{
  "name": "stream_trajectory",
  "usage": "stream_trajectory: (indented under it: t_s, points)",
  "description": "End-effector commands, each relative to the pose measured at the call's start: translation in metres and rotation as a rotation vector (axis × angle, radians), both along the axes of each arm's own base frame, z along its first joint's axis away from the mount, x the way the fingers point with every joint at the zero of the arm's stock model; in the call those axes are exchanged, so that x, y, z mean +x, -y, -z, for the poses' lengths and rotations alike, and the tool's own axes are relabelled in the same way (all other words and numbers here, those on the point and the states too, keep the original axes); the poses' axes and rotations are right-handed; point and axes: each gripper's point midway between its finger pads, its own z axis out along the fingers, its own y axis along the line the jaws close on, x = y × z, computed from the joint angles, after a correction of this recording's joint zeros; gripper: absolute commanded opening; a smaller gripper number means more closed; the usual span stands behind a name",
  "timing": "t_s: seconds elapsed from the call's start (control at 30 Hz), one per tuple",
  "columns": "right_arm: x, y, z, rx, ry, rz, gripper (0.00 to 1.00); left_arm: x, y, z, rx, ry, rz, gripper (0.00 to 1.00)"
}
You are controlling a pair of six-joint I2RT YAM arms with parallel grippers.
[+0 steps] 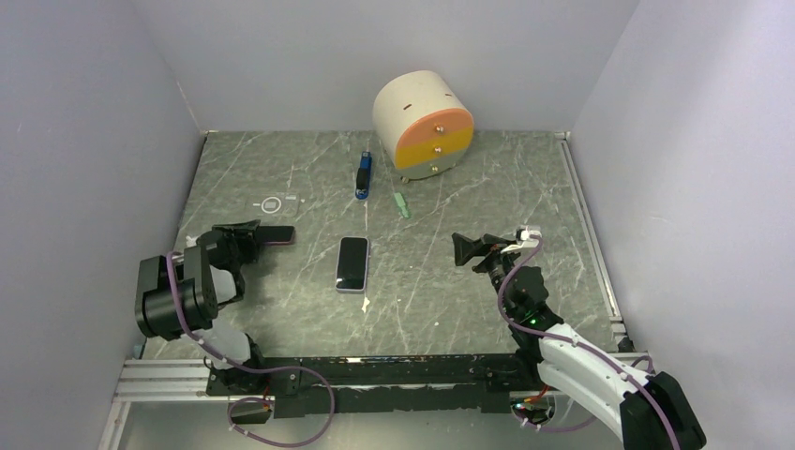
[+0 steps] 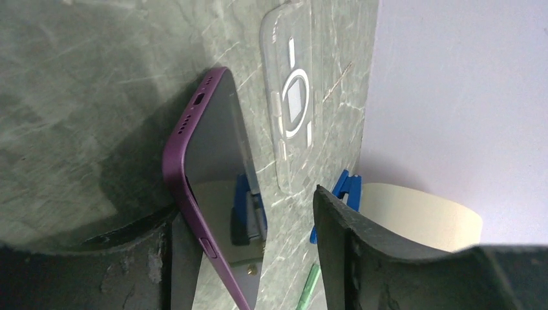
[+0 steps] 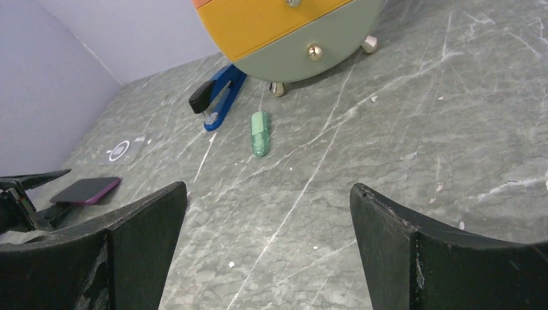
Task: Take the phone out of the phone case
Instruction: Place the phone at the center of the board.
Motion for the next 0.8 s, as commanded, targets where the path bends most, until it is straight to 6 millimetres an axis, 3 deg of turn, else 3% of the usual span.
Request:
stream_trajectory:
  t_s: [0.0, 0.33, 0.6, 0.77]
  points:
    - [0.003, -0.003, -0.022, 0.016, 0.067, -0.012, 0.99, 0.004, -0.011, -0.009, 0.053, -0.066, -0.013, 0.66]
    - [0.002, -0.005, -0.023, 0.015, 0.067, -0.025, 0.99, -0.01, -0.007, 0.004, 0.005, -0.2, -0.016, 0.73]
    - [0.002, -0.006, -0.025, 0.02, 0.069, -0.028, 0.99, -0.027, -0.009, 0.0, 0.001, -0.364, -0.03, 0.76]
    - [0.001, -0.006, -0.026, 0.022, 0.071, -0.03, 0.99, -0.029, -0.004, 0.002, -0.032, -0.4, -0.009, 0.76]
